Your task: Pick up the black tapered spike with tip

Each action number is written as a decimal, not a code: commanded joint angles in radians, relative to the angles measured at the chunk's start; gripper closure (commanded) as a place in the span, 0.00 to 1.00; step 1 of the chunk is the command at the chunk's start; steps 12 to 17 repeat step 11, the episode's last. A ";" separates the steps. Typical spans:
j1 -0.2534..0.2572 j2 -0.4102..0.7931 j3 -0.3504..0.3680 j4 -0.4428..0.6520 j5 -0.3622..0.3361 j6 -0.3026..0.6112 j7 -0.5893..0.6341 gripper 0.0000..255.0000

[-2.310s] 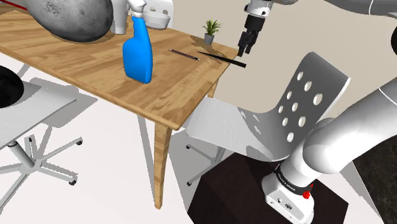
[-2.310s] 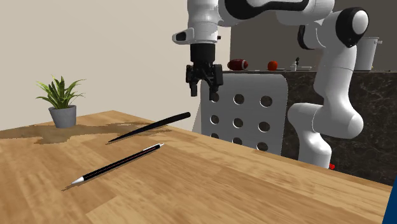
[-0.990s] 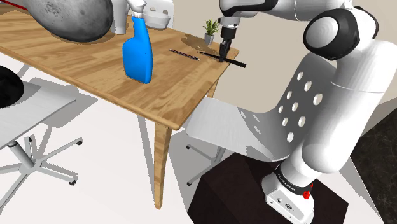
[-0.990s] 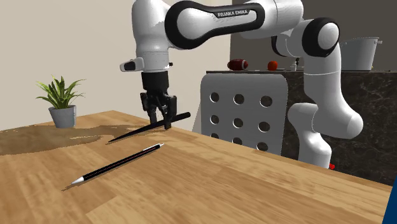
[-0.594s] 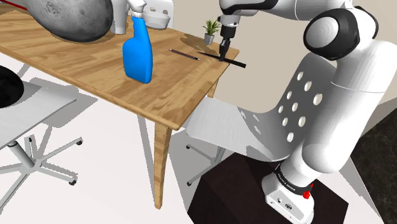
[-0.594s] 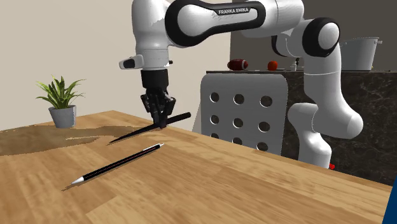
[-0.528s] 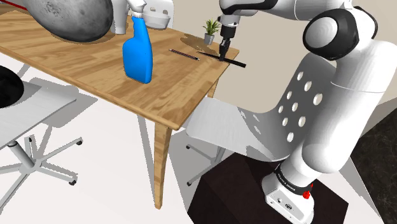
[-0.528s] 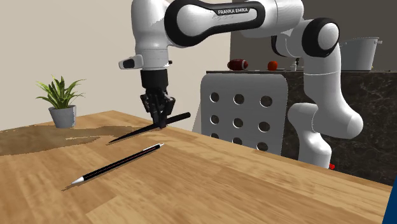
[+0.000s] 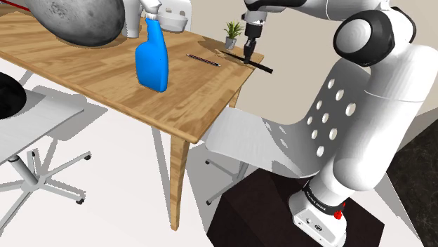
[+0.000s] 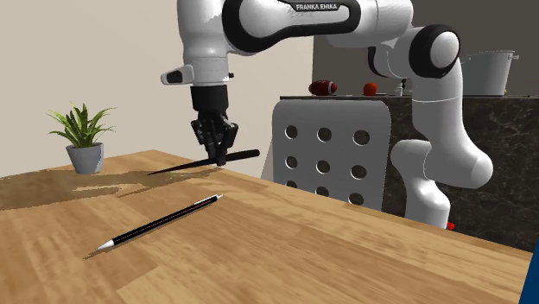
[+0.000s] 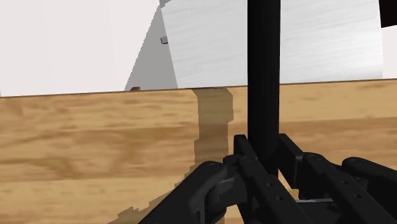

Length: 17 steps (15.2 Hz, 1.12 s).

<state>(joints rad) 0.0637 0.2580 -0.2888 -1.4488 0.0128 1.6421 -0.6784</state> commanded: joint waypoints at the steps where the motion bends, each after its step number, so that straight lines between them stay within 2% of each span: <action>1: -0.002 0.003 -0.001 0.031 0.001 -0.029 -0.003 1.00; 9: -0.013 0.032 -0.003 0.181 0.009 -0.150 -0.011 1.00; 17: -0.013 0.033 -0.003 0.184 0.009 -0.152 -0.011 1.00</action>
